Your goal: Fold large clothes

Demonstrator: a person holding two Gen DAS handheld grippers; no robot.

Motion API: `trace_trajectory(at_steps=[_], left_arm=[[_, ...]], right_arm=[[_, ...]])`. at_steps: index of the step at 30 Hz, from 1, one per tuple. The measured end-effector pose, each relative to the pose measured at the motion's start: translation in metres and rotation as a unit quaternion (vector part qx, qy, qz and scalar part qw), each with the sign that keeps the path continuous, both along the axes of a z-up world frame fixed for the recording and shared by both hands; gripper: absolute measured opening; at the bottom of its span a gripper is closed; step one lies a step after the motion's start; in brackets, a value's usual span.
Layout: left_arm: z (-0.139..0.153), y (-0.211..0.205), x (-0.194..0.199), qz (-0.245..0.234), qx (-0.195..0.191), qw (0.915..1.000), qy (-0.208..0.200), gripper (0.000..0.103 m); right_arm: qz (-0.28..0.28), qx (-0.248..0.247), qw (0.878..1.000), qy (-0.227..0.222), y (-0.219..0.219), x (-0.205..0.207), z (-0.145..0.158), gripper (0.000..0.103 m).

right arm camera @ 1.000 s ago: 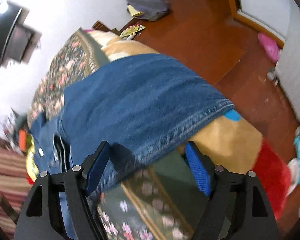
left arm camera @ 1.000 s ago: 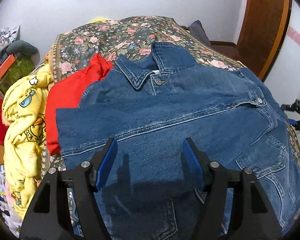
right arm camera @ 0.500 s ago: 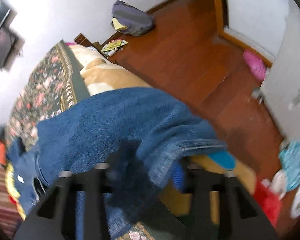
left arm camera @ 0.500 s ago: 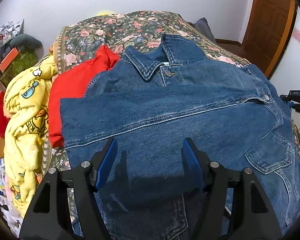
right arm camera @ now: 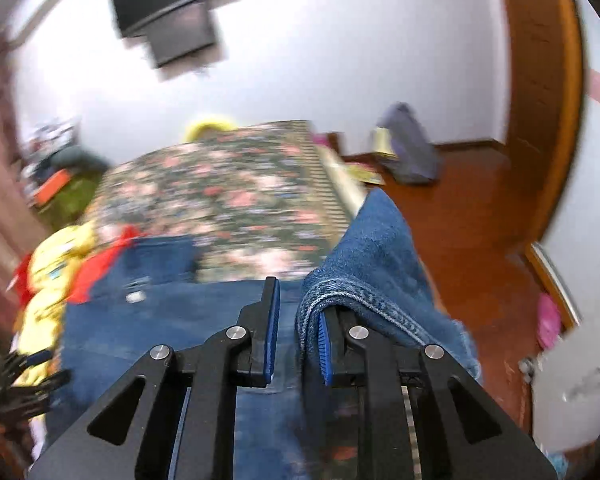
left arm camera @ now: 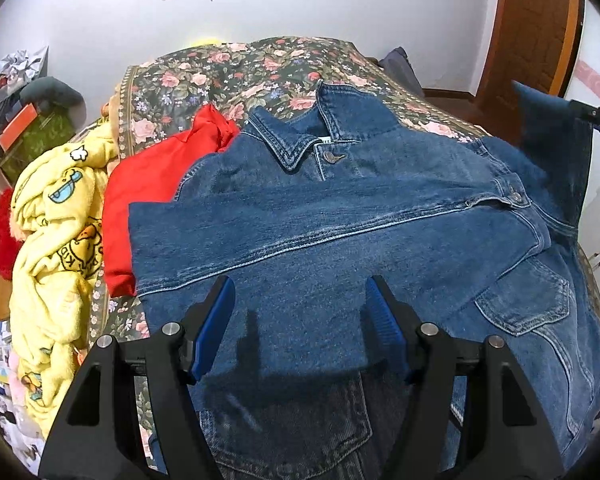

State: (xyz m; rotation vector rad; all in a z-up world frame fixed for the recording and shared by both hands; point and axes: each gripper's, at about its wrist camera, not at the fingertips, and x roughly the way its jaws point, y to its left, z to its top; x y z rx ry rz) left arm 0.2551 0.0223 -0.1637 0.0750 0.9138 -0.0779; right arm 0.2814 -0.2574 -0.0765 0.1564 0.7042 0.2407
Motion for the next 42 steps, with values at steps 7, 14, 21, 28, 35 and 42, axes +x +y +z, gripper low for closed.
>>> trace_trajectory(at_steps=[7,14,21,28,35,42], left_arm=[[-0.004,0.01,-0.007,0.005,-0.01,0.9999,0.006,0.067],[-0.013,0.015,-0.011,0.011,-0.018,0.9996,0.019,0.067],[-0.016,0.012,-0.009,0.01,-0.018,0.9995,0.023,0.067],[-0.02,0.006,-0.007,0.009,-0.016,0.9994,0.029,0.067],[-0.023,0.002,-0.004,0.008,-0.01,0.9993,0.034,0.067],[-0.027,0.003,0.0,0.016,-0.007,0.9989,0.043,0.067]], right_arm=[[0.111,0.014,0.991,0.076,0.059,-0.01,-0.045,0.016],[0.136,0.002,0.973,0.188,0.073,-0.02,-0.115,0.016],[0.123,0.051,0.972,0.193,0.051,-0.027,-0.091,0.017],[-0.008,0.129,0.984,0.121,-0.011,-0.022,-0.056,0.085],[-0.125,0.234,0.949,0.171,-0.079,0.0,-0.098,0.085],[-0.181,0.269,0.925,0.199,-0.1,0.025,-0.128,0.085]])
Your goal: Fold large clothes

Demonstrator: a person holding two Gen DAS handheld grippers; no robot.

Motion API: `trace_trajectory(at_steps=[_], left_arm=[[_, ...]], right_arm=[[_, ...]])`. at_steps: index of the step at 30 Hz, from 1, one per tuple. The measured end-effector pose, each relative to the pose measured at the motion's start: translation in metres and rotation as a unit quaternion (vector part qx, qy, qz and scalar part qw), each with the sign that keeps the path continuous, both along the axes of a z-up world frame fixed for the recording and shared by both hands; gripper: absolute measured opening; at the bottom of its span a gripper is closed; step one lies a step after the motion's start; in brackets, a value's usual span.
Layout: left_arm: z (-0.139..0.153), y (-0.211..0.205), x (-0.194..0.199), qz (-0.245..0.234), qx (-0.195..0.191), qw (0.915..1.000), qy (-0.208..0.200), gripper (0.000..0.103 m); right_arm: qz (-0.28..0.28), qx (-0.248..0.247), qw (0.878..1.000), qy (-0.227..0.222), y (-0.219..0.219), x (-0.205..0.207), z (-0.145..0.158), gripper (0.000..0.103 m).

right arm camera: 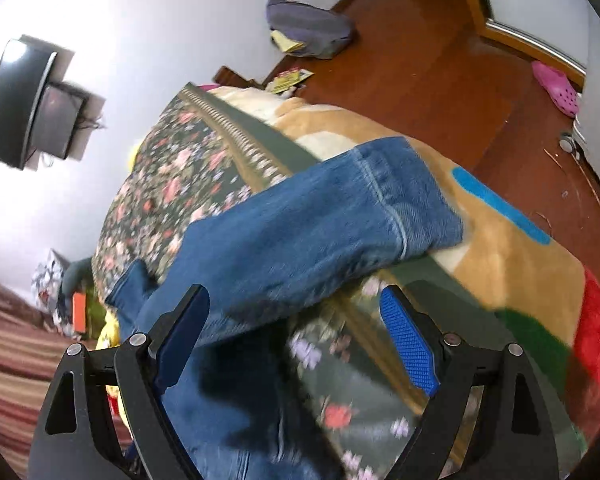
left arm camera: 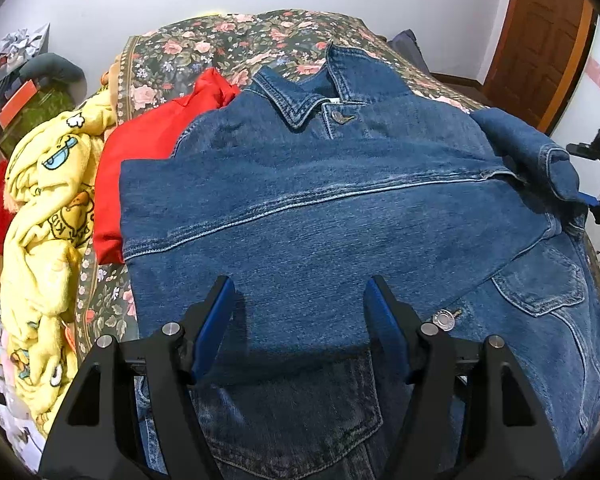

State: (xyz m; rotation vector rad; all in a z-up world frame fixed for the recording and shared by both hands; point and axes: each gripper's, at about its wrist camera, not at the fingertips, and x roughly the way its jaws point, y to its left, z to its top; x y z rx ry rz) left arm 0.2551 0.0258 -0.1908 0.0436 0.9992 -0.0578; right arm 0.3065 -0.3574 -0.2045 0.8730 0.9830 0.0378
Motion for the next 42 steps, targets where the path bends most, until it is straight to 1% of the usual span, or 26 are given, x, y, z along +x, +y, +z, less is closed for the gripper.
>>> trace_trajectory(at_steps=[3,6,7,8,9,10,11,12,13,14,18,20,23,26,27,29,30,32,35,36,37,40,42], left_arm=[[-0.002,0.001,0.002,0.004,0.002,1.0,0.002,0.067],[-0.003,0.003,0.004,0.008,0.0,1.0,0.005,0.067],[-0.004,0.004,0.005,0.01,-0.001,0.9999,0.005,0.067],[-0.004,0.005,0.005,0.011,-0.003,0.9999,0.005,0.067],[-0.003,0.005,0.005,0.012,-0.004,0.9999,0.004,0.067],[-0.003,0.006,0.005,0.013,-0.005,0.9999,0.003,0.067],[-0.002,0.006,0.004,0.013,-0.005,0.9999,0.001,0.067],[-0.001,0.007,0.004,0.013,-0.006,0.9999,-0.001,0.067],[0.0,0.008,0.003,0.013,-0.006,0.9999,-0.002,0.067],[0.002,0.009,0.003,0.014,-0.007,0.9999,-0.004,0.067],[0.01,0.014,0.001,0.016,-0.012,0.9997,-0.016,0.067],[0.016,0.016,-0.001,0.017,-0.015,0.9995,-0.025,0.067],[0.027,0.019,-0.006,0.016,-0.018,0.9989,-0.04,0.067],[0.039,0.023,-0.013,0.014,-0.019,0.998,-0.058,0.067],[0.043,0.024,-0.015,0.014,-0.018,0.9977,-0.064,0.067],[0.051,0.028,-0.022,0.015,-0.013,0.9968,-0.078,0.067],[0.054,0.03,-0.024,0.015,-0.012,0.9964,-0.083,0.067],[0.06,0.036,-0.028,0.018,-0.012,0.9955,-0.092,0.067],[0.066,0.048,-0.035,0.029,-0.02,0.9943,-0.101,0.067],[0.067,0.052,-0.037,0.032,-0.023,0.994,-0.102,0.067],[0.068,0.056,-0.039,0.036,-0.026,0.9936,-0.103,0.067],[0.067,0.07,-0.045,0.048,-0.036,0.9929,-0.103,0.067],[0.065,0.077,-0.048,0.055,-0.04,0.9927,-0.1,0.067]], right_arm=[[0.001,-0.003,1.0,-0.003,0.001,0.009,0.001,0.084],[0.005,-0.033,0.999,-0.004,0.006,0.02,0.002,0.074],[0.009,-0.048,0.999,-0.005,0.009,0.024,0.001,0.064],[0.013,-0.071,0.997,0.002,0.014,0.03,0.0,0.05],[0.015,-0.085,0.996,0.005,0.015,0.03,0.0,0.044],[0.017,-0.104,0.994,0.007,0.018,0.032,0.0,0.029],[0.02,-0.131,0.991,0.006,0.023,0.033,0.004,0.016],[0.024,-0.143,0.989,0.003,0.024,0.033,0.006,0.012],[0.033,-0.159,0.987,-0.007,0.028,0.03,0.014,0.01],[0.039,-0.164,0.985,-0.019,0.029,0.027,0.022,0.008],[0.065,-0.192,0.976,-0.078,0.042,0.017,0.064,0.007],[0.086,-0.204,0.969,-0.114,0.055,0.008,0.095,0.007],[0.11,-0.206,0.96,-0.154,0.075,-0.003,0.127,0.007],[0.144,-0.201,0.95,-0.193,0.104,-0.013,0.157,0.007],[0.153,-0.199,0.947,-0.2,0.115,-0.014,0.161,0.007],[0.18,-0.197,0.937,-0.224,0.142,-0.021,0.178,0.007],[0.191,-0.196,0.934,-0.23,0.153,-0.022,0.18,0.007],[0.224,-0.191,0.923,-0.249,0.184,-0.029,0.192,0.007],[0.277,-0.17,0.911,-0.252,0.228,-0.032,0.193,0.007],[0.289,-0.17,0.908,-0.251,0.239,-0.032,0.191,0.007],[0.313,-0.171,0.901,-0.247,0.259,-0.034,0.186,0.007],[0.36,-0.176,0.889,-0.221,0.298,-0.035,0.161,0.007],[0.398,-0.184,0.878,-0.192,0.329,-0.039,0.131,0.007]])
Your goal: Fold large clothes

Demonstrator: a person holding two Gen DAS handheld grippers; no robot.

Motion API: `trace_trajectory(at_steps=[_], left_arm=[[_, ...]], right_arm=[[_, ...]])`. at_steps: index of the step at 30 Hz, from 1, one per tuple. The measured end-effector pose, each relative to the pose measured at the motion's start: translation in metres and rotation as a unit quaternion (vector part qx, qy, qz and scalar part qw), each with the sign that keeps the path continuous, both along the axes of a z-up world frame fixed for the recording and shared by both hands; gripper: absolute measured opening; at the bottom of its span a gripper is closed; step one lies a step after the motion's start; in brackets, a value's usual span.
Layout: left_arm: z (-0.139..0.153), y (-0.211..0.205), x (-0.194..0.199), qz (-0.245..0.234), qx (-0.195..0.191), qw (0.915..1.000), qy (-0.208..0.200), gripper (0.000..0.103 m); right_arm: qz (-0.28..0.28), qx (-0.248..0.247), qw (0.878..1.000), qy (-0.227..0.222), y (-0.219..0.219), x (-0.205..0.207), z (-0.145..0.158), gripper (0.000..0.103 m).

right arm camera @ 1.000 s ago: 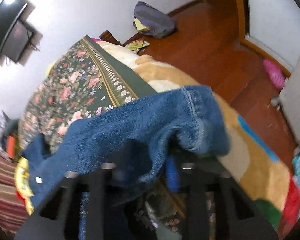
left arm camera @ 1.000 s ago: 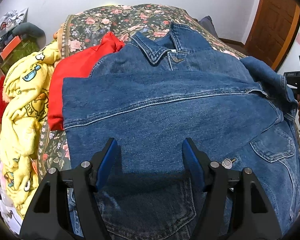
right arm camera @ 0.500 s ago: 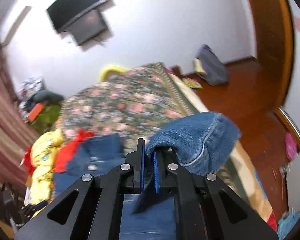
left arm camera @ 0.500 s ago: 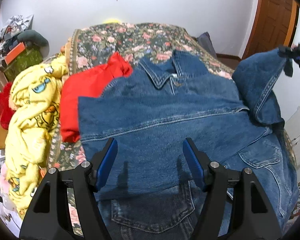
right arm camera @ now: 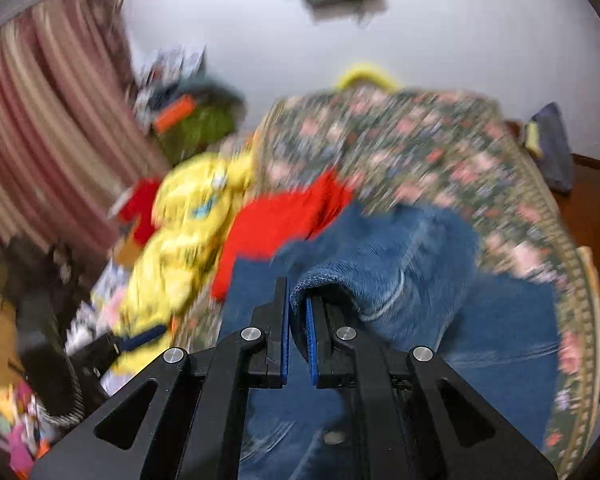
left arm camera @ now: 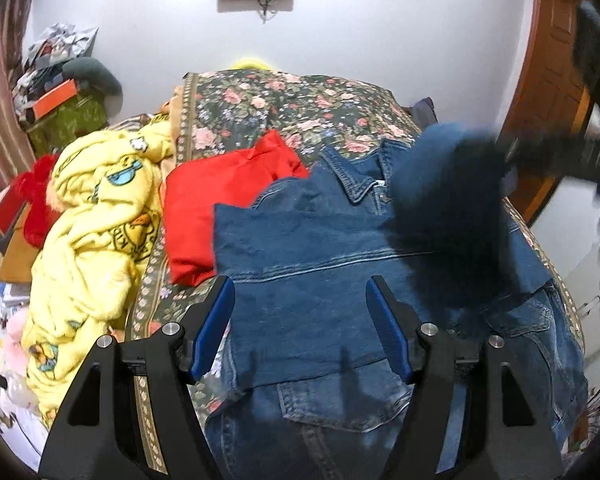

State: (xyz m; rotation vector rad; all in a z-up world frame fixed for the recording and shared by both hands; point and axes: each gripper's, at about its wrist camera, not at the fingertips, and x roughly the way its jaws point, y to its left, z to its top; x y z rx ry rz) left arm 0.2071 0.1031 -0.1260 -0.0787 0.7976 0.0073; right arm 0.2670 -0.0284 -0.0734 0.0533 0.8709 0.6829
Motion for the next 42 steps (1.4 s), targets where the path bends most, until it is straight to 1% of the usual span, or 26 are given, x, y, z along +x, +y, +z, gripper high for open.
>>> trace_trajectory(at_steps=[5,7,8,10,12,15,17,19,20,21,22,26,29,32,35,36,38,41,42], left_arm=[[-0.009,0.016,-0.007,0.016,-0.005,0.9998,0.014,0.067],[-0.013,0.021,-0.01,0.021,-0.005,0.9996,0.019,0.067],[-0.014,0.023,-0.011,0.023,-0.006,0.9995,0.021,0.067],[-0.017,0.027,-0.012,0.027,-0.007,0.9992,0.026,0.067],[-0.02,0.028,-0.011,0.028,-0.011,0.9991,0.031,0.067],[-0.022,0.029,-0.009,0.027,-0.028,0.9985,0.038,0.067],[-0.022,0.027,-0.006,0.022,-0.043,0.9979,0.043,0.067],[-0.021,0.021,-0.001,0.015,-0.055,0.9974,0.044,0.067],[-0.02,0.017,0.002,0.009,-0.061,0.997,0.046,0.067],[-0.02,0.013,0.006,0.002,-0.068,0.9966,0.048,0.067],[-0.02,0.008,0.01,-0.005,-0.074,0.9959,0.052,0.067],[-0.03,-0.011,0.027,-0.028,-0.089,0.9926,0.078,0.067],[-0.045,-0.022,0.039,-0.034,-0.095,0.9893,0.106,0.067],[-0.061,-0.026,0.052,-0.026,-0.115,0.984,0.134,0.067],[-0.074,-0.027,0.065,-0.008,-0.127,0.9804,0.151,0.067],[-0.076,-0.028,0.068,-0.001,-0.119,0.9818,0.148,0.067],[-0.077,-0.031,0.074,0.007,-0.098,0.9848,0.143,0.063],[-0.073,-0.039,0.082,0.007,-0.064,0.9889,0.134,0.054],[-0.07,-0.042,0.084,0.004,-0.052,0.9902,0.129,0.046]], right_arm=[[0.049,-0.056,0.995,0.065,0.041,-0.008,-0.064,0.007],[0.059,-0.064,0.992,0.087,0.047,-0.011,-0.077,0.008],[0.07,-0.068,0.989,0.11,0.049,-0.011,-0.087,0.008],[0.078,-0.075,0.986,0.129,0.053,-0.013,-0.09,0.01],[0.082,-0.083,0.984,0.132,0.05,-0.018,-0.088,0.013],[0.075,-0.091,0.987,0.11,0.035,-0.02,-0.072,0.029],[0.063,-0.094,0.991,0.075,0.019,-0.024,-0.054,0.049],[0.047,-0.102,0.993,0.036,0.005,-0.026,-0.038,0.055],[0.034,-0.112,0.993,0.007,-0.008,-0.028,-0.027,0.057],[0.024,-0.124,0.992,-0.013,-0.017,-0.029,-0.021,0.059],[0.012,-0.137,0.99,-0.031,-0.026,-0.029,-0.014,0.064],[-0.03,-0.172,0.982,-0.077,-0.067,-0.034,-0.004,0.072],[-0.052,-0.19,0.977,-0.082,-0.092,-0.036,-0.012,0.074],[-0.074,-0.208,0.973,-0.062,-0.117,-0.034,-0.031,0.075],[-0.098,-0.233,0.967,-0.03,-0.138,-0.027,-0.062,0.075],[-0.103,-0.236,0.966,-0.019,-0.144,-0.025,-0.071,0.075],[-0.116,-0.231,0.966,0.01,-0.155,-0.02,-0.091,0.075],[-0.137,-0.208,0.967,0.048,-0.169,-0.013,-0.11,0.075],[-0.142,-0.198,0.968,0.056,-0.173,-0.012,-0.114,0.075]])
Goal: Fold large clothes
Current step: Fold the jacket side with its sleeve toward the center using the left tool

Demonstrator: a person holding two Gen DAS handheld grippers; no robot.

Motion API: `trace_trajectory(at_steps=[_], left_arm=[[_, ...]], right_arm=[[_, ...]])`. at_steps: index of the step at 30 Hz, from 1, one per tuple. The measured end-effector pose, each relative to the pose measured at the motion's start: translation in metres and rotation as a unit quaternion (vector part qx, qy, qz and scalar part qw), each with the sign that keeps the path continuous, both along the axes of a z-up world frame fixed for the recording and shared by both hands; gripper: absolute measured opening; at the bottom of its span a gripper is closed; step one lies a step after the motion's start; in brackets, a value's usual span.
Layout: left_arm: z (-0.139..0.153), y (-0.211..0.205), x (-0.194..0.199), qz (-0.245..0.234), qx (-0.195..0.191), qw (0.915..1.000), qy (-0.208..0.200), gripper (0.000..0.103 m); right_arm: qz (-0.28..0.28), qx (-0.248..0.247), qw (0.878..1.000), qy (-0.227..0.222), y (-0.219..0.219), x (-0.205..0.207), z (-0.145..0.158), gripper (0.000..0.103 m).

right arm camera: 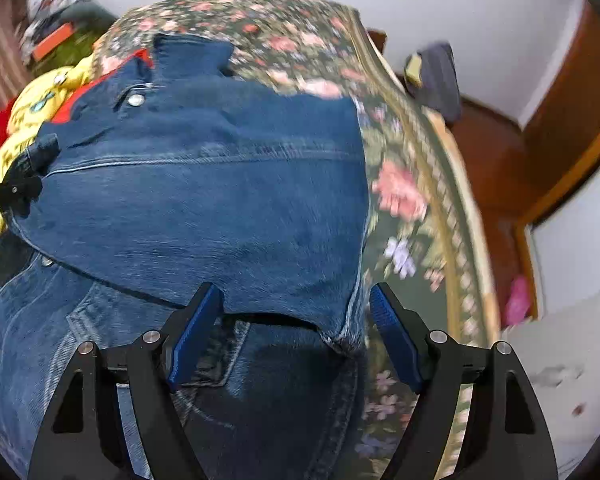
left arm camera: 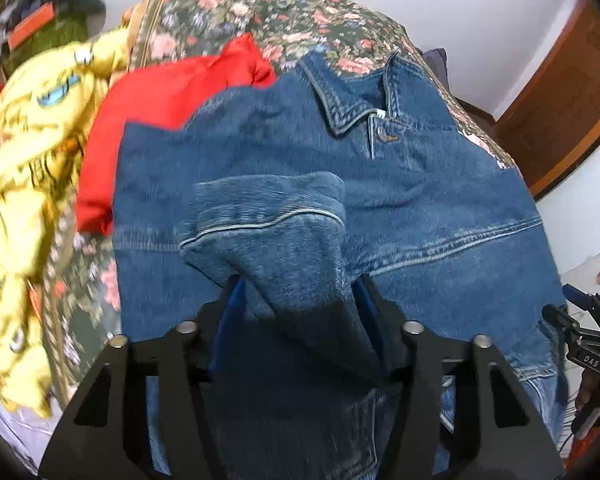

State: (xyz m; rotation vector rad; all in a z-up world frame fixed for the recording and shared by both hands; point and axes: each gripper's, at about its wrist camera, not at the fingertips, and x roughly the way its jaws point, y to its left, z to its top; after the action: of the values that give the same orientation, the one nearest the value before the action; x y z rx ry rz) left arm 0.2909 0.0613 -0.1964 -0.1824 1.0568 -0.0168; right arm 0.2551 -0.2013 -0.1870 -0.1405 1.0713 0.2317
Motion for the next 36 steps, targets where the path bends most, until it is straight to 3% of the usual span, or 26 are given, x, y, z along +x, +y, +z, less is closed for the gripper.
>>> trace_trajectory(at_steps=[1,3,8,11,14,17,21,26,28,31,36], left_arm=[[0.006,-0.004,0.001,-0.006,0.022,0.9997,-0.011,0.032],[0.022,-0.011,0.001,-0.031,0.05,0.9975,-0.039,0.015],[0.078,-0.012,-0.017,-0.054,0.07,0.9844,-0.152,0.009],[0.099,0.007,-0.028,-0.046,0.051,0.9777,-0.199,0.009],[0.087,0.029,-0.03,-0.036,0.036,0.9827,-0.178,0.009],[0.051,0.05,-0.025,-0.021,0.018,0.9933,-0.112,0.009],[0.008,0.068,-0.031,-0.012,-0.029,0.9983,-0.049,0.011],[-0.012,0.074,-0.051,-0.003,-0.043,0.9988,-0.024,0.026],[-0.019,0.079,-0.056,0.01,-0.04,0.9991,-0.013,0.04],[-0.023,0.092,-0.063,0.024,-0.05,0.9985,-0.002,0.052],[-0.014,0.104,-0.071,0.027,-0.022,0.9994,0.009,0.053]], right_arm=[[-0.009,0.016,1.0,0.008,-0.002,0.003,-0.004,0.075],[-0.018,0.041,0.999,0.016,-0.008,0.005,-0.007,0.075],[-0.029,0.066,0.997,0.009,-0.01,0.008,0.003,0.075],[-0.03,0.071,0.997,-0.007,-0.011,0.009,0.008,0.075],[-0.024,0.067,0.997,-0.008,-0.006,0.011,0.005,0.075],[-0.019,0.061,0.998,0.011,0.002,0.014,-0.008,0.075],[-0.017,0.048,0.999,0.006,0.006,0.011,-0.012,0.076],[-0.021,0.061,0.998,0.019,0.001,0.012,-0.014,0.077],[-0.026,0.069,0.997,0.024,-0.002,0.012,-0.015,0.077],[-0.028,0.074,0.997,0.027,-0.003,0.011,-0.015,0.077],[-0.026,0.077,0.996,0.03,-0.005,0.01,-0.01,0.077]])
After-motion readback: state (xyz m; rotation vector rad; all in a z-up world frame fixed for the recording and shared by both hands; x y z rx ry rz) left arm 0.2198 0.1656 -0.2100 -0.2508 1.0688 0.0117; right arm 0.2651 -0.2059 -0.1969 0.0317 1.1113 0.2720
